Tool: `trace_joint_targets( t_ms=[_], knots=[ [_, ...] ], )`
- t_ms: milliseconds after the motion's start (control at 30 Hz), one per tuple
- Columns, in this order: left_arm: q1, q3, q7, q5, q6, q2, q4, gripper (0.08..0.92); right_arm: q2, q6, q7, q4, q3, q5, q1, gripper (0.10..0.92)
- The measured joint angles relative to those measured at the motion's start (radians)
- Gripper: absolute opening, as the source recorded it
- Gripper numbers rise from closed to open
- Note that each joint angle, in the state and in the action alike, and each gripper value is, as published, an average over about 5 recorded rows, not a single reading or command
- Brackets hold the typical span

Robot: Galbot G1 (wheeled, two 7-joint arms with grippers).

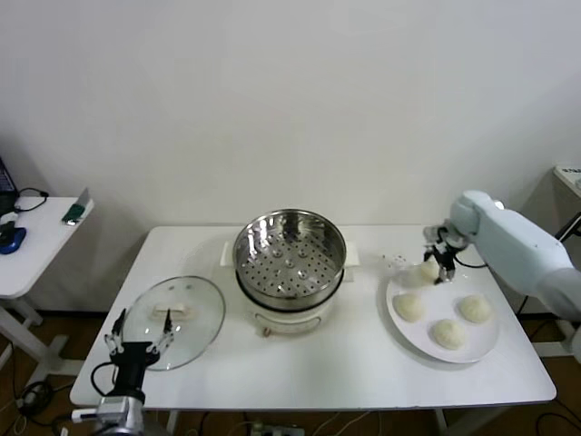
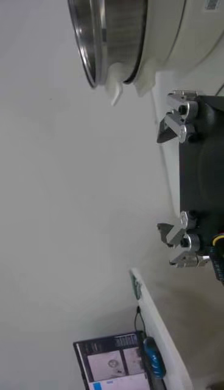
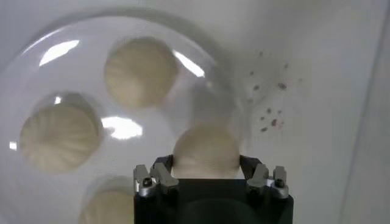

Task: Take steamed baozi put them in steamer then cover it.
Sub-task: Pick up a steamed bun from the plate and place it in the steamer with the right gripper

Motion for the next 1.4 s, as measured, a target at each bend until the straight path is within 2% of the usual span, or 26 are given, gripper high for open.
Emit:
trace_joint_targets(
  t_ms=[267, 667, 1067, 1400],
  knots=[
    [0.015, 0.001, 0.000, -0.003, -0.011, 0.000, 0.002, 0.823, 0.081, 0.122, -0.026, 0.080, -0.159, 0.062, 0.231, 0.721],
    [0.034, 0.007, 0.000, -0.004, -0.018, 0.005, 0.005, 0.823, 0.280, 0.304, -0.039, 0.175, -0.237, 0.030, 0.351, 0.721],
    [0.057, 0.010, -0.004, -0.015, -0.020, 0.026, 0.001, 0.823, 0.473, 0.420, -0.033, 0.130, -0.242, -0.076, 0.272, 0.727],
    [0.065, 0.029, -0.010, -0.014, -0.012, 0.039, -0.002, 0.823, 0.552, 0.480, 0.007, 0.071, -0.196, -0.239, 0.164, 0.729]
  ],
)
